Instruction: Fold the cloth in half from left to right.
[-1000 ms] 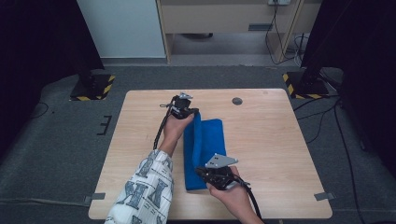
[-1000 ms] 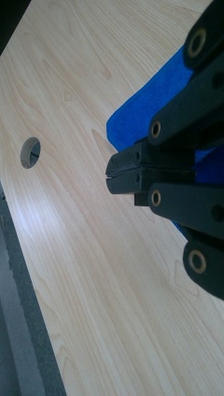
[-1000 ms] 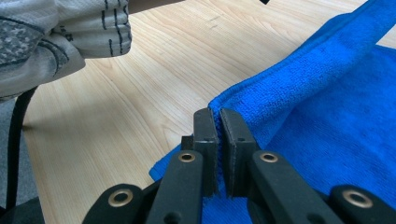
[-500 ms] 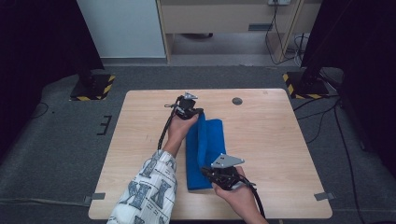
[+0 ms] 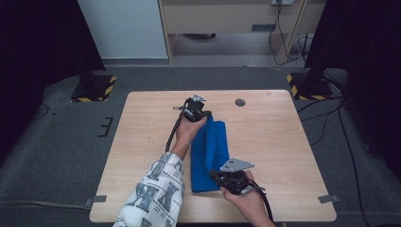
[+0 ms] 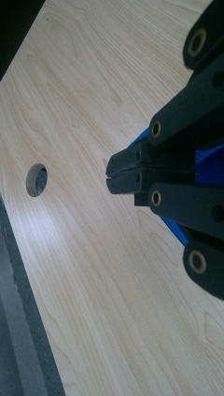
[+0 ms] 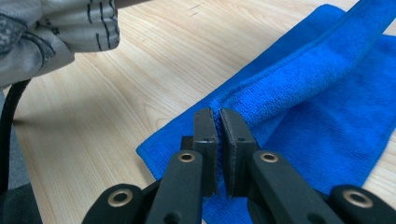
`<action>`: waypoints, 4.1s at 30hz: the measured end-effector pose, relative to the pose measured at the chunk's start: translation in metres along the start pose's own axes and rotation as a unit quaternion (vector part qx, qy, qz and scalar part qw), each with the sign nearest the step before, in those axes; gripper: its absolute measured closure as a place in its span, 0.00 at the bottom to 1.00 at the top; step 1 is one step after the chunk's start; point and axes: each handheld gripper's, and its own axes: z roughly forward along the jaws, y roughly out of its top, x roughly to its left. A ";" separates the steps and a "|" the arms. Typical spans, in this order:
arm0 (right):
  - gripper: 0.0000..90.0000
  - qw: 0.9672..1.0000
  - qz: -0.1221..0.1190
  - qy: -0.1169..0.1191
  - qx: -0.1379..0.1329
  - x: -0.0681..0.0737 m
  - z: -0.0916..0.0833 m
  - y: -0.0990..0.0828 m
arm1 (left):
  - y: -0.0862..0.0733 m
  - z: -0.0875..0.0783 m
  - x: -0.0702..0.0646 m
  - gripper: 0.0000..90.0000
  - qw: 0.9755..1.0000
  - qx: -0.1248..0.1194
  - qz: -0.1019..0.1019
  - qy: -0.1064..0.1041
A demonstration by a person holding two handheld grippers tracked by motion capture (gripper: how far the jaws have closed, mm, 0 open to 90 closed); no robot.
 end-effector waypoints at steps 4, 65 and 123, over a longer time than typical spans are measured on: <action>0.95 1.000 0.001 -0.003 -0.002 -0.002 -0.004 0.000 | 0.001 0.002 -0.003 0.99 1.000 0.000 0.000 -0.001; 0.12 0.996 0.046 -0.058 0.049 -0.052 -0.003 -0.029 | -0.001 0.002 -0.007 0.28 1.000 0.005 0.000 -0.013; 0.48 0.994 0.032 -0.096 0.037 -0.178 0.082 0.088 | -0.049 -0.068 0.046 0.18 0.999 -0.017 -0.025 0.031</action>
